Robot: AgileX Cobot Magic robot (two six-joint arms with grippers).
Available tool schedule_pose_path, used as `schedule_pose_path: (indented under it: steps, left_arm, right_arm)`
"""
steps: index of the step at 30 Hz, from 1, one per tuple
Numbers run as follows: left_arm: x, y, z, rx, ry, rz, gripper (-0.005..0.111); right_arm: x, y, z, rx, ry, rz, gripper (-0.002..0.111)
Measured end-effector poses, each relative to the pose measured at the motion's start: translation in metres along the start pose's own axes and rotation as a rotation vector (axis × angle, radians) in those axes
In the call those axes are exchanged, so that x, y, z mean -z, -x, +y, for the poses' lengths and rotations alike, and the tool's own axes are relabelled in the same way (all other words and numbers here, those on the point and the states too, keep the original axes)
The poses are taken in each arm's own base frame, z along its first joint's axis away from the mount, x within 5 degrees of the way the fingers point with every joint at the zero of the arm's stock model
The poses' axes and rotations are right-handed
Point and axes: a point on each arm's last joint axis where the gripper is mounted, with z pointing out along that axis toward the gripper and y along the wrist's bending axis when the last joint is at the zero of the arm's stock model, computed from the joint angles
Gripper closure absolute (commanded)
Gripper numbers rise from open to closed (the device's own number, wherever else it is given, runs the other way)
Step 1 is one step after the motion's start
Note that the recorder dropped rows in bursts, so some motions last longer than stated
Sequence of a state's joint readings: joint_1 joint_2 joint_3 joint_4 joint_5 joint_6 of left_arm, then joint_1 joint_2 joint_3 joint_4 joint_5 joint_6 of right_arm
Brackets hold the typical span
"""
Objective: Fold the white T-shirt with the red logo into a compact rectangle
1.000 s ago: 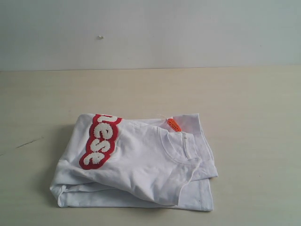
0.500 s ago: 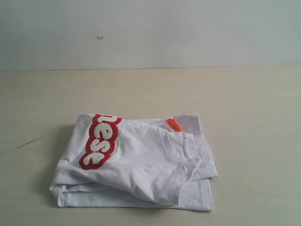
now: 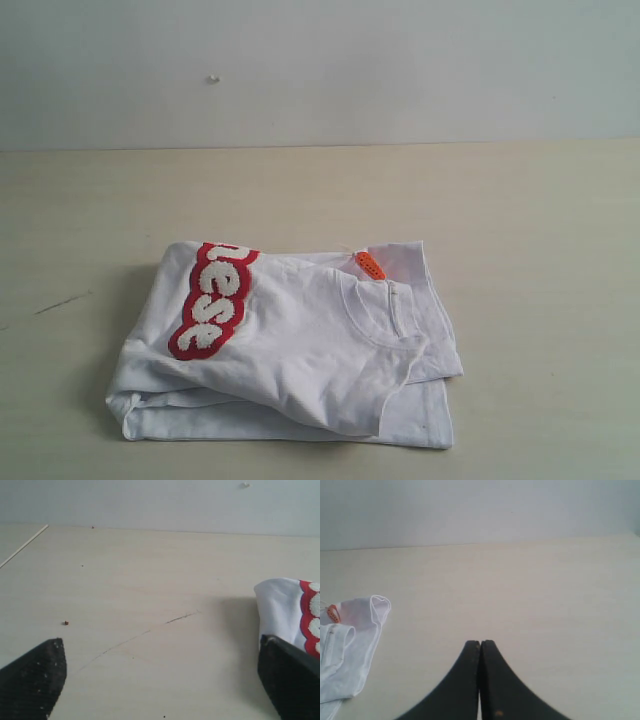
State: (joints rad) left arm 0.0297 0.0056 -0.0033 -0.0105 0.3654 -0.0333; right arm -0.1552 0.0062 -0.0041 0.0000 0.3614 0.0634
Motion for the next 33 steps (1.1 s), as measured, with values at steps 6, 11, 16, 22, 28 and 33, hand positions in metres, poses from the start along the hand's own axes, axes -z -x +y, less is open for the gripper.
schedule_pose_path:
  steps: [6,11,16,22,28,33]
  left_arm:
    - [0.0,0.0,0.0,0.0,0.0,0.0,0.004]
    - [0.0,0.0,0.0,0.0,0.0,0.0,0.004]
    - [0.0,0.0,0.0,0.0,0.0,0.0,0.004]
    - [0.0,0.0,0.0,0.0,0.0,0.0,0.004]
    - [0.0,0.0,0.0,0.0,0.0,0.0,0.004]
    - [0.0,0.0,0.0,0.0,0.0,0.0,0.004]
  right_arm:
    - [0.0,0.0005,-0.0008,-0.004,-0.015,-0.006,0.108]
    - [0.0001,0.0006,-0.0028,-0.026,-0.05,-0.008,0.108]
    - [0.0002,0.0007,-0.0043,-0.038,-0.077,-0.01,0.108]
    - [0.0002,0.0007,-0.0045,-0.023,-0.08,-0.01,0.108]
    - [0.0002,0.0009,-0.0046,0.011,-0.082,-0.01,0.108]
    - [0.0002,0.0009,-0.0046,0.013,-0.082,-0.01,0.108]
